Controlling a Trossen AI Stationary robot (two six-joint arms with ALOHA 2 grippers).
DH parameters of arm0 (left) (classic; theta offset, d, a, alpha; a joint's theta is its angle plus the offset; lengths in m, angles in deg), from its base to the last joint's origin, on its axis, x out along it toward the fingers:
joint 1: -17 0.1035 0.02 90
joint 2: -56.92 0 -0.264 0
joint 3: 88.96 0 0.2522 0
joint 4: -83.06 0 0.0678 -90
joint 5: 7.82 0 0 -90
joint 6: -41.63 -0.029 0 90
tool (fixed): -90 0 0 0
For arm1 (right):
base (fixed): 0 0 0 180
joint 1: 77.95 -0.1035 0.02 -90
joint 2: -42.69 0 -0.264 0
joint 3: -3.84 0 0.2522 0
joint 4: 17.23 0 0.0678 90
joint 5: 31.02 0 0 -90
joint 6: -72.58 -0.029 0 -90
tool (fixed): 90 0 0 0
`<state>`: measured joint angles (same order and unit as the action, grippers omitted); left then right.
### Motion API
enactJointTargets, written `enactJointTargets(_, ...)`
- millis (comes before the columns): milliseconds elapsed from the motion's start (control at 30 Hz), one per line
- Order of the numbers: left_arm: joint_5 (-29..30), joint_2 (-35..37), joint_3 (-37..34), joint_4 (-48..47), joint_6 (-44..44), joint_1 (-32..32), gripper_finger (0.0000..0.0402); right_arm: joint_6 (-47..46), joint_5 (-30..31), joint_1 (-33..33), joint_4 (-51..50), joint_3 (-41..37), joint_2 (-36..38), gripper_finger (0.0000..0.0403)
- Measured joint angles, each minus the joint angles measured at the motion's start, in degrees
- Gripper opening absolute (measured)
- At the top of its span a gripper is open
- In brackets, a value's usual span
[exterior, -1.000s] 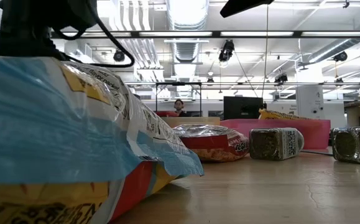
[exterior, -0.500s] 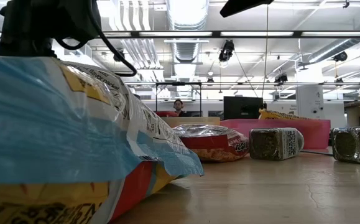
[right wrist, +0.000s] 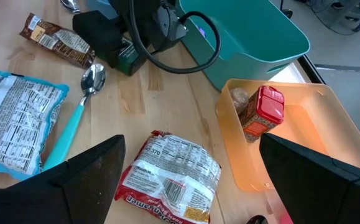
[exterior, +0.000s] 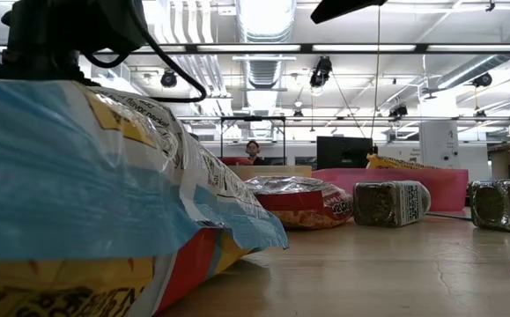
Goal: Pick & Place Food Item
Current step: Put the green seasoning can into the orange bin
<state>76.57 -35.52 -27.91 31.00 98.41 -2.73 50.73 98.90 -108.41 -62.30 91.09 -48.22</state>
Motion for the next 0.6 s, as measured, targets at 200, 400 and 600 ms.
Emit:
enactJointTargets(200,0.0,-0.6,0.1,0.3,-0.2,0.0,0.0251,0.0,0.0,0.0,0.0,0.0,0.0,0.0367)
enactJointTargets(400,0.0,-0.5,0.5,-0.1,-0.3,0.0,0.0251,0.5,0.0,0.0,0.2,0.0,0.0,0.0367)
enactJointTargets(600,0.2,-0.6,3.3,-0.5,-1.9,-0.7,0.0256,-0.8,1.3,0.2,1.9,0.0,0.0,0.0367)
